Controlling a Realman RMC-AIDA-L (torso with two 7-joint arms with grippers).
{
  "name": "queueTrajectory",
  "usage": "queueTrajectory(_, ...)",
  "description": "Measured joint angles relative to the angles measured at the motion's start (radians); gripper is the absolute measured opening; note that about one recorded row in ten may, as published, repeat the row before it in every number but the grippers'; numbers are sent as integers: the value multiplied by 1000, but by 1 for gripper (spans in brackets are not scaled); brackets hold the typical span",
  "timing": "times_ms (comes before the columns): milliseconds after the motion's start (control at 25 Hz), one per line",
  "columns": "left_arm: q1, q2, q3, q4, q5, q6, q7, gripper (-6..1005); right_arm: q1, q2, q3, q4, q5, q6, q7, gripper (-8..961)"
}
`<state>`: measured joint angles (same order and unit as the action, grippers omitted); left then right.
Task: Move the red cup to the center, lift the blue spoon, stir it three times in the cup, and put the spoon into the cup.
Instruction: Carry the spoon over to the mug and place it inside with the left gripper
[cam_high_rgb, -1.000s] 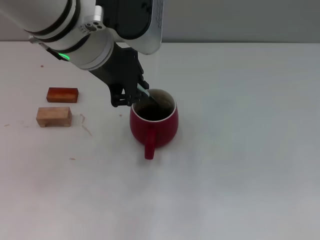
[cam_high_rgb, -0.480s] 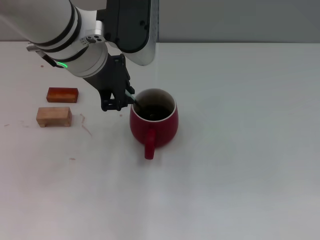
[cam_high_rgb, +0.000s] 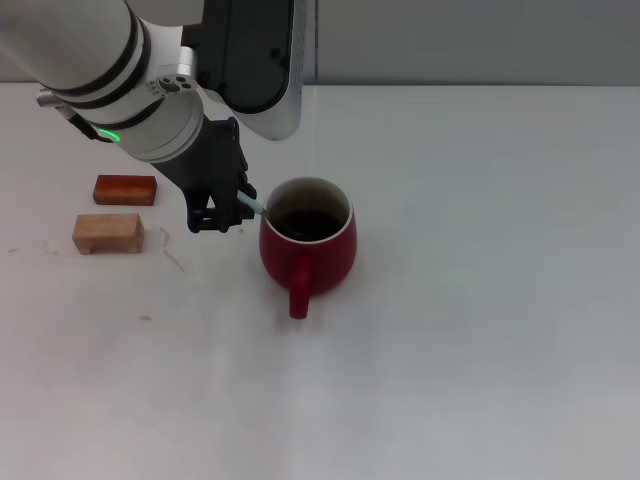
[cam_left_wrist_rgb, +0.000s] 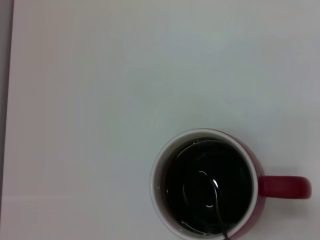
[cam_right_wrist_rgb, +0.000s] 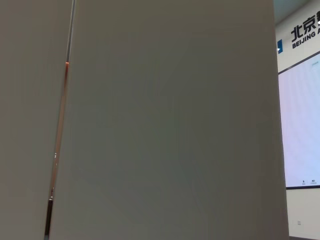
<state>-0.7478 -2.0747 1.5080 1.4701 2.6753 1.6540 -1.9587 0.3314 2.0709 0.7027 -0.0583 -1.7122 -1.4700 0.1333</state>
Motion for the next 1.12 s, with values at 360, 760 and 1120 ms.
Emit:
queueTrajectory(360,1,-2,12,26,-51,1,-7,140,3,-1,0,0,-1,1,0,581)
queueTrajectory(760,1,-2,13,14,-120,-42,-8,141,8,-3,1,-4,-1,1,0,581)
queueTrajectory(1120,6,0,11,-22,-118,-127,-14,141,12,-6,0,-14,0,0,0,580)
